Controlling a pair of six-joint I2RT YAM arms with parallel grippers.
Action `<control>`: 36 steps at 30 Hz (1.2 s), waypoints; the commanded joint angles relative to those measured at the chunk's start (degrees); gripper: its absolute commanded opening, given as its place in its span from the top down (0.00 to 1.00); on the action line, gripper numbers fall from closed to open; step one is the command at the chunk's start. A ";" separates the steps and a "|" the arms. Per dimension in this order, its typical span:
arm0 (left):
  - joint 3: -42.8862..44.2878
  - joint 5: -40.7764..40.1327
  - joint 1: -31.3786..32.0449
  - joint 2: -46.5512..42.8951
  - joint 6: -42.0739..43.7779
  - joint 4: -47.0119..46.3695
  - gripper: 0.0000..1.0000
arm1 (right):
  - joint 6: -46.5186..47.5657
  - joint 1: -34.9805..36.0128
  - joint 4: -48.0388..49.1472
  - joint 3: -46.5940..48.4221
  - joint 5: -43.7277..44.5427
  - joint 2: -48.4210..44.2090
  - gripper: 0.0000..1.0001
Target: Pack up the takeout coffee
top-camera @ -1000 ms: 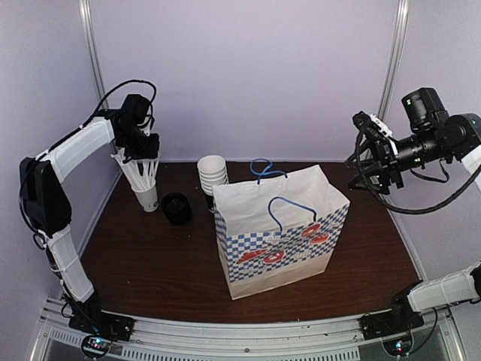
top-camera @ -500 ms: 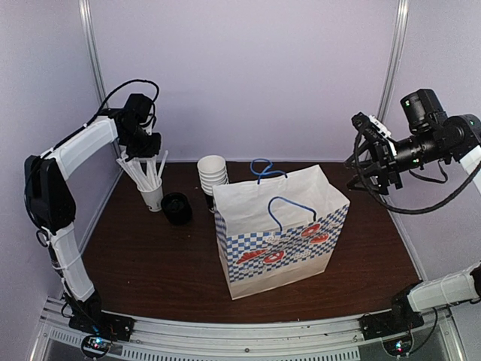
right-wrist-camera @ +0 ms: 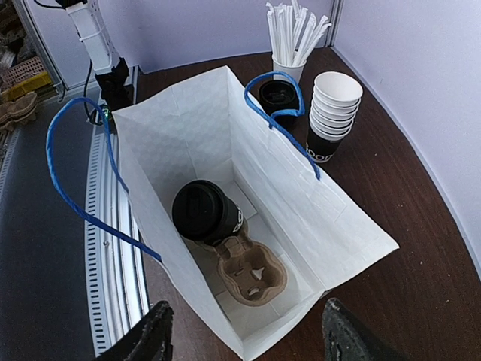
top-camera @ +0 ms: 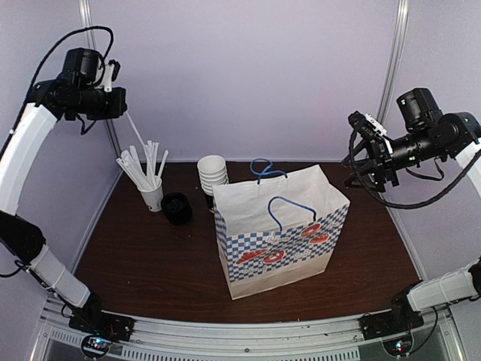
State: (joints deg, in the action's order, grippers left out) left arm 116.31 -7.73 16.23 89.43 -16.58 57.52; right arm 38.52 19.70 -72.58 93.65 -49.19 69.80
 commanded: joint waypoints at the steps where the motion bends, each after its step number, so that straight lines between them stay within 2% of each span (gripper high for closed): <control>1: 1.39 16.16 0.44 -5.55 2.71 -0.54 1.00 | -1.65 -1.50 1.03 2.25 -0.71 0.28 0.33; 4: 0.41 29.10 2.27 -8.55 1.81 -4.79 1.00 | -3.61 -2.71 2.67 2.34 0.23 0.45 0.33; 7: 0.69 38.41 7.08 -9.88 2.68 -8.15 1.00 | -5.11 -3.98 4.33 1.83 1.50 0.76 0.33; 12: 1.84 49.96 16.23 -9.90 2.96 -12.07 1.00 | -6.82 -5.51 6.31 0.55 2.01 0.70 0.33; 17: 0.92 55.85 21.79 -8.45 0.71 -17.49 1.00 | -7.87 -6.83 7.89 -1.09 2.17 0.04 0.33; 21: 0.36 54.41 27.02 -4.12 0.82 -18.80 1.00 | -8.19 -7.56 8.41 -1.80 2.17 -0.35 0.33; 27: 4.97 39.04 34.30 6.82 4.17 -15.26 1.00 | -8.55 -8.13 8.88 -2.02 2.01 -0.38 0.33; 32: 11.36 33.03 39.16 18.61 3.88 -15.69 1.00 | -8.55 -8.33 9.21 -2.54 2.37 -0.34 0.33; 33: 12.85 31.55 39.83 20.88 3.92 -15.22 0.95 | -8.55 -8.36 9.21 -2.61 2.42 -0.47 0.33; 34: 15.20 31.45 40.40 23.78 4.08 -14.46 0.72 | -8.55 -8.37 9.21 -2.70 2.56 -0.60 0.33; 36: 18.53 32.75 41.23 27.39 4.70 -13.12 0.47 | -8.47 -8.48 9.22 -3.10 2.88 -1.03 0.33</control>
State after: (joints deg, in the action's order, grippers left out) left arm 128.35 28.40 55.81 111.98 -13.39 43.42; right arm 30.63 11.77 -64.55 91.35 -47.40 70.39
